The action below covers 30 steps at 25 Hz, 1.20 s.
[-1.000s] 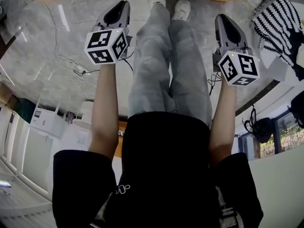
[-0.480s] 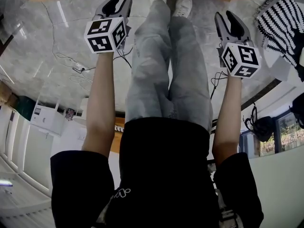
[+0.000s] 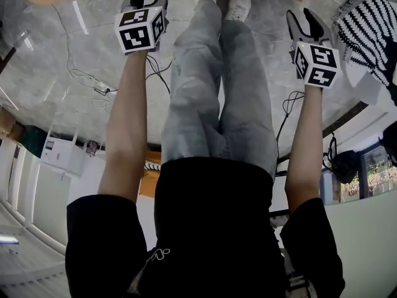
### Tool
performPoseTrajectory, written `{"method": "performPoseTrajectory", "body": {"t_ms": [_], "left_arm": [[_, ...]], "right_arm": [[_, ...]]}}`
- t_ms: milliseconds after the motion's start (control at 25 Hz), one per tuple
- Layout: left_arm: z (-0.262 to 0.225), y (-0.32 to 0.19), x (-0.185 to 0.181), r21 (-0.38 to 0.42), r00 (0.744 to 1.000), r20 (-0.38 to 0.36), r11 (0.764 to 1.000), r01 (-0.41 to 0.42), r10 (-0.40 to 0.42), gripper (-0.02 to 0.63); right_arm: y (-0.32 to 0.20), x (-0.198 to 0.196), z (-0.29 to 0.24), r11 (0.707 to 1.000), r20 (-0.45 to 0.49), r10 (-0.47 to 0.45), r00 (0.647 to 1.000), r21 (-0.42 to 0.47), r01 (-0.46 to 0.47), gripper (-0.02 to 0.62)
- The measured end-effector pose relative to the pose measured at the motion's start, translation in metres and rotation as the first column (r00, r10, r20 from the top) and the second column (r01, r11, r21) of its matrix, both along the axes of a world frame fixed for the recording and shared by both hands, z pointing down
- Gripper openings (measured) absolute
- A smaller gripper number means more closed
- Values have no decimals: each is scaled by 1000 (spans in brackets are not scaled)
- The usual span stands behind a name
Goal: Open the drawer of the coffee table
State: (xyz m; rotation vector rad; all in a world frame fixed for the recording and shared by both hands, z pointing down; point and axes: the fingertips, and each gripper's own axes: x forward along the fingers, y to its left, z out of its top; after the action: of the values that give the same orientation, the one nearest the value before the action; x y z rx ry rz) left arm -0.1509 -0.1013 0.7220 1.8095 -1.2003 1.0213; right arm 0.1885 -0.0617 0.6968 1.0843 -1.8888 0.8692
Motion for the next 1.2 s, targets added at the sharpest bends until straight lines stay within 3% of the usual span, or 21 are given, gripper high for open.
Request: {"method": "performPoseTrajectory", "body": {"t_ms": [520, 1040, 1200], "left_arm": [[31, -14, -8, -22, 999, 33, 1000, 11, -10, 192], [41, -30, -8, -9, 998, 19, 999, -53, 53, 192], [41, -29, -3, -14, 995, 19, 996, -94, 94, 161]], "right_arm": [[-21, 18, 35, 995, -88, -99, 991, -22, 97, 150], [-29, 9, 57, 975, -127, -219, 968, -55, 213, 150], [-29, 10, 61, 973, -131, -228, 965, -65, 221, 153]]}}
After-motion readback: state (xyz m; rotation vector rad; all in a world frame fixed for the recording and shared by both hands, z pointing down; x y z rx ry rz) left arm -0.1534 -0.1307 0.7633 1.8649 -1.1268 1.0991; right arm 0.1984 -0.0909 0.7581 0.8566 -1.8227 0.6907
